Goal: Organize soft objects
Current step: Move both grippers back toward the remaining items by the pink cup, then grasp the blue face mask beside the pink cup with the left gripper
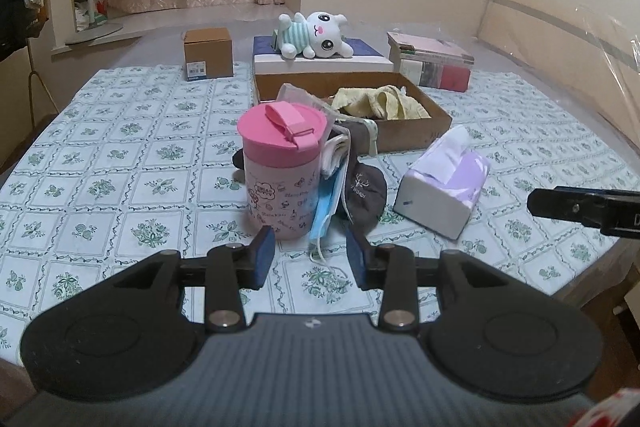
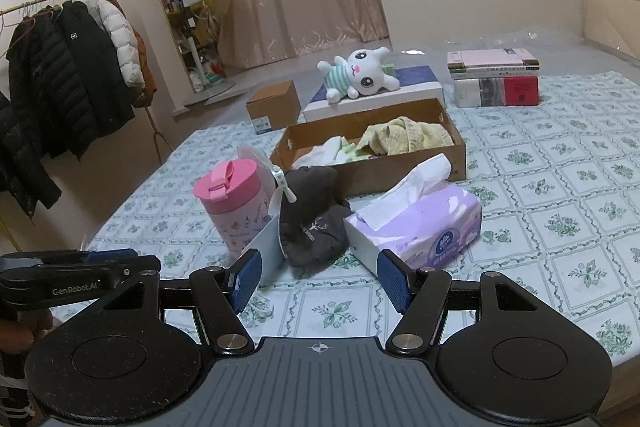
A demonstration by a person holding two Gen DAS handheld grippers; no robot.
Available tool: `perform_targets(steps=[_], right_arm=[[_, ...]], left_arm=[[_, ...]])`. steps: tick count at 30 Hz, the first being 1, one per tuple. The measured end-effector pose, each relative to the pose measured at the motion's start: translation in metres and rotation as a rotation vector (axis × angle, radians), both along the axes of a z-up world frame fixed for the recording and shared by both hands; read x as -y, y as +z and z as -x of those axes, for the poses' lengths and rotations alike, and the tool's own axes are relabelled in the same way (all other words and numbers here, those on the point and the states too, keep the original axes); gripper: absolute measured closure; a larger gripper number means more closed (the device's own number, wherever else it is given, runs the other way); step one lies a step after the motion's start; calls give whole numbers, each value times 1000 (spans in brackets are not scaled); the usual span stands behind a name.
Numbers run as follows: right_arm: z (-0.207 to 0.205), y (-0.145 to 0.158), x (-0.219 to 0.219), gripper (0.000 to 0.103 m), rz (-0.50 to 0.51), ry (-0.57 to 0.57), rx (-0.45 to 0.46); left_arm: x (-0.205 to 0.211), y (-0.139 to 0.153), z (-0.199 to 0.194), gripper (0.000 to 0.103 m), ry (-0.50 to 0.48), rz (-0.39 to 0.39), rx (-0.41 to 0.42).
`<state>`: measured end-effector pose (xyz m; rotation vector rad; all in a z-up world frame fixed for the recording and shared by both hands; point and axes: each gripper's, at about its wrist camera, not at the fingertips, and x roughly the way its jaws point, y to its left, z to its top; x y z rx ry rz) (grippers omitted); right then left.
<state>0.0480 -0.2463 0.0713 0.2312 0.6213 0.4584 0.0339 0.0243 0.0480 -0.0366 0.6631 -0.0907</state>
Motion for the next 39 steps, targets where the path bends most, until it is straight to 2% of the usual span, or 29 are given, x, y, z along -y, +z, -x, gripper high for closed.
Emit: perform_targets(steps=[11, 20, 39], right_arm=[[-7, -6, -5, 39, 13, 13, -18], [-21, -15, -10, 39, 29, 17, -34], [-64, -46, -17, 39, 46, 20, -89]], left_arm=[[1, -13, -8, 68, -15, 5, -24], [4, -31, -28, 68, -36, -3, -42], [34, -82, -112, 70, -143, -138, -64]])
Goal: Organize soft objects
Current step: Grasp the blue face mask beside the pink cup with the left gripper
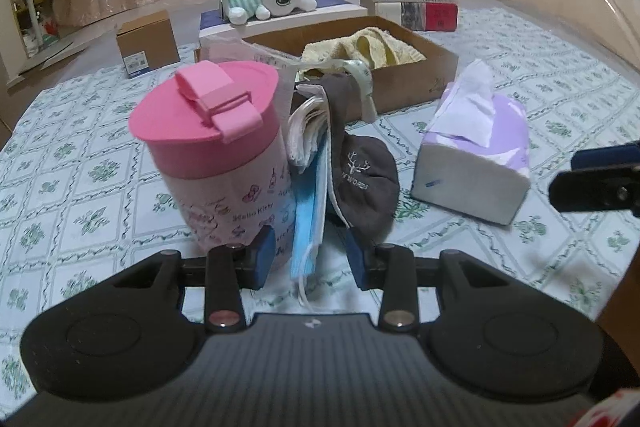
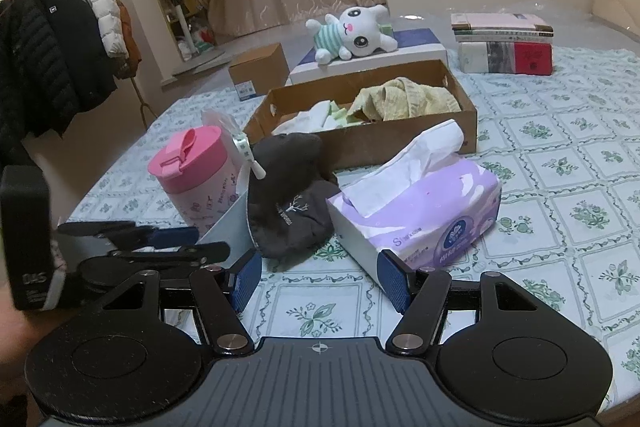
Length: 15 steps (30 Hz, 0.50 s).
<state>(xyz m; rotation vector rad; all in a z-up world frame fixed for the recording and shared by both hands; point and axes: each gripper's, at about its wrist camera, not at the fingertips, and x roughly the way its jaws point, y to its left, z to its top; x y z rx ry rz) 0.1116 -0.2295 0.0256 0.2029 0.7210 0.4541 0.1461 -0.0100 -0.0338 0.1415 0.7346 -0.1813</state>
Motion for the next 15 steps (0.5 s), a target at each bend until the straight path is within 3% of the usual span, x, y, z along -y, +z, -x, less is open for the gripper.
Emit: perform_targets(steps=[1, 3, 5, 15], right_arm=[[-2, -2, 0, 39, 1, 0, -3], [-4, -4, -1, 39, 1, 0, -9], [-4, -6, -1, 39, -1, -2, -14], [5, -1, -4, 39, -13, 7, -6]], left_arm=[[0, -1, -4, 74, -1, 0, -2], [1, -4, -10, 94, -8, -1, -13], [0, -5, -10, 101, -7, 0, -22], [-23, 0, 41, 102, -4, 42, -85]])
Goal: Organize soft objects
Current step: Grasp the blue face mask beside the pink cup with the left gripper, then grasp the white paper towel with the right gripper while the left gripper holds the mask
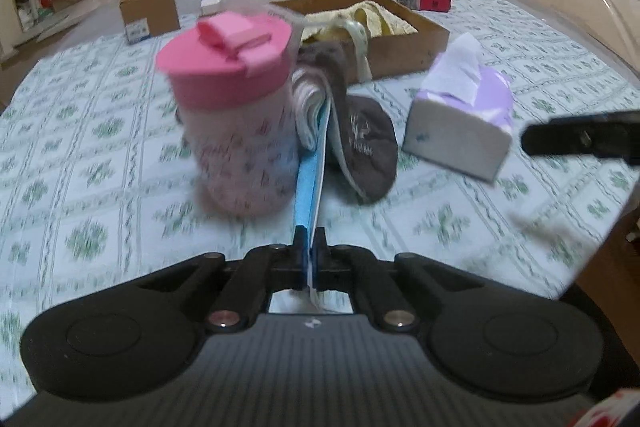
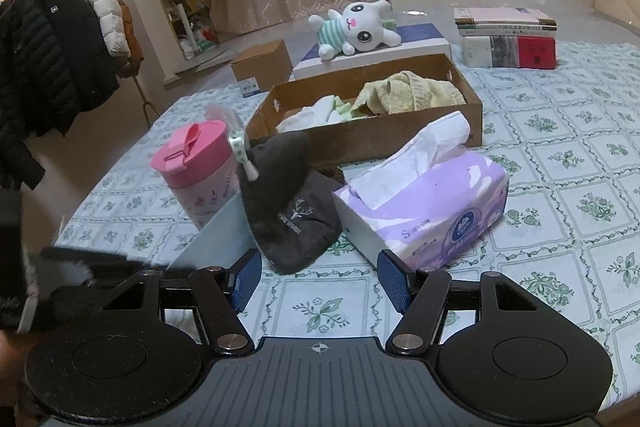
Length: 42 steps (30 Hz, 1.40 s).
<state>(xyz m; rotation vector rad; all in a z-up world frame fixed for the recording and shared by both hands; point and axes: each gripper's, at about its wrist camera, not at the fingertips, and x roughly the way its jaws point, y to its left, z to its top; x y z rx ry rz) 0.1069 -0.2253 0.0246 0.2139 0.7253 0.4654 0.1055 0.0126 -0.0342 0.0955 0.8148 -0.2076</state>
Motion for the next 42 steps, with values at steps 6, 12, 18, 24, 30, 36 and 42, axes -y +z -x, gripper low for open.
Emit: perform_targets(steps=[6, 12, 18, 24, 30, 36, 42], right_arm=[[8, 4, -6, 39, -4, 17, 8], [12, 3, -11, 39, -2, 25, 4], [12, 0, -11, 39, 5, 23, -4], [8, -5, -12, 39, 9, 24, -18], [5, -10, -14, 39, 18, 25, -32], [3, -13, -13, 39, 22, 18, -41], [5, -13, -19, 39, 15, 38, -39]], left_arm=[[-12, 3, 38, 102, -2, 18, -27], [-14, 3, 50, 100, -26, 31, -50], [-18, 15, 42, 64, -25, 95, -28], [-23, 13, 15, 59, -8, 162, -50], [-9, -16, -10, 58, -26, 159, -128], [-7, -39, -16, 75, -13, 83, -168], [-11, -27, 1, 101, -40, 20, -141]])
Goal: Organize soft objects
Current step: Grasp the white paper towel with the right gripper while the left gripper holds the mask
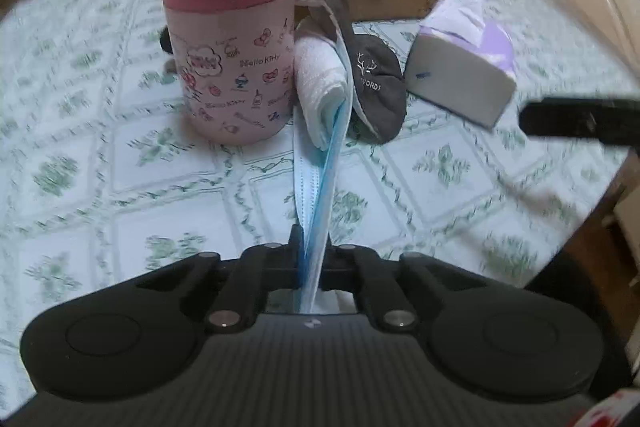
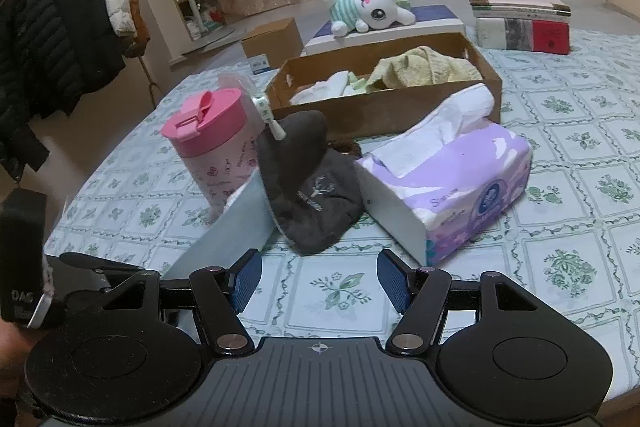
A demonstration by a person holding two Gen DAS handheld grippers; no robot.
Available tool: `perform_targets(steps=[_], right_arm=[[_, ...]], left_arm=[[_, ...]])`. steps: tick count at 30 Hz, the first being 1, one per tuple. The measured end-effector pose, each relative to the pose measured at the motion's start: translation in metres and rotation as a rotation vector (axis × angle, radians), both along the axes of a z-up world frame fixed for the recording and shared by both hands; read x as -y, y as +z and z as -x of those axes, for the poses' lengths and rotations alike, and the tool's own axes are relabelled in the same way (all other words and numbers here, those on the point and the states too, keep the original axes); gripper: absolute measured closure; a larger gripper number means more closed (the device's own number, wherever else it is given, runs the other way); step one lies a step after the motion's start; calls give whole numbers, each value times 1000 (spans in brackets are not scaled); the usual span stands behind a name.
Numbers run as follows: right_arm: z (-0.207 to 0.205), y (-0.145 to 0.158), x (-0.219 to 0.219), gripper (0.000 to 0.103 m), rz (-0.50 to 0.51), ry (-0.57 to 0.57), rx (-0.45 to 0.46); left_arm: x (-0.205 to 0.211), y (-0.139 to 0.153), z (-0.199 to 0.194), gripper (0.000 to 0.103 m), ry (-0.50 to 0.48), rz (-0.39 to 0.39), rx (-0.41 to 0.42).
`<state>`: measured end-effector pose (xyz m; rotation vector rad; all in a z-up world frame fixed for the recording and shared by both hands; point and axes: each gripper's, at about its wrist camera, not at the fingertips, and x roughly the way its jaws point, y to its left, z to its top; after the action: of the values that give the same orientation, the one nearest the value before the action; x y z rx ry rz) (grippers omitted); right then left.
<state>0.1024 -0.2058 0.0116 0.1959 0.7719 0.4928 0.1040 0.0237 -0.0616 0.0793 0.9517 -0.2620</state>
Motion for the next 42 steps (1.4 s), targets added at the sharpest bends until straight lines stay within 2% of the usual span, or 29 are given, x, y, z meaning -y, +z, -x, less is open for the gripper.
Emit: perform_targets(steps=[8, 12, 15, 17, 20, 22, 23, 24, 25, 29, 31, 34, 37, 42], right_arm=[[6, 6, -12, 39, -13, 40, 14], [7, 8, -22, 39, -21, 68, 16], [6, 10, -35, 39, -34, 106, 20], [4, 10, -46, 39, -34, 143, 24], [2, 8, -64, 39, -15, 201, 28], [-1, 4, -71, 39, -17, 222, 17], [-4, 2, -75, 39, -14, 223, 13], [-5, 0, -77, 39, -7, 222, 11], [-7, 0, -78, 39, -5, 219, 11], [-9, -1, -74, 39, 7, 178, 14], [-11, -2, -65, 39, 1, 142, 9], [-14, 0, -55, 39, -14, 116, 8], [-18, 3, -56, 39, -5, 138, 23], [-21, 10, -73, 39, -2, 265, 64]], left_arm=[[-11, 13, 49, 103, -124, -246, 47], [-26, 20, 69, 103, -130, -332, 66], [-37, 24, 76, 103, -107, -364, 87], [-47, 28, 77, 103, -87, -326, 98], [-67, 35, 73, 103, -31, -130, 86], [-82, 37, 68, 103, 2, 43, 66], [-85, 37, 65, 103, 11, 89, 63], [-83, 36, 63, 103, -1, 90, 65], [-78, 36, 63, 103, -30, 55, 74], [-44, 26, 65, 103, -219, -192, 118], [-30, 21, 66, 103, -307, -268, 143], [-16, 17, 70, 103, -408, -334, 180], [-8, 16, 75, 103, -507, -365, 218], [3, 6, 86, 103, -623, -413, 232]])
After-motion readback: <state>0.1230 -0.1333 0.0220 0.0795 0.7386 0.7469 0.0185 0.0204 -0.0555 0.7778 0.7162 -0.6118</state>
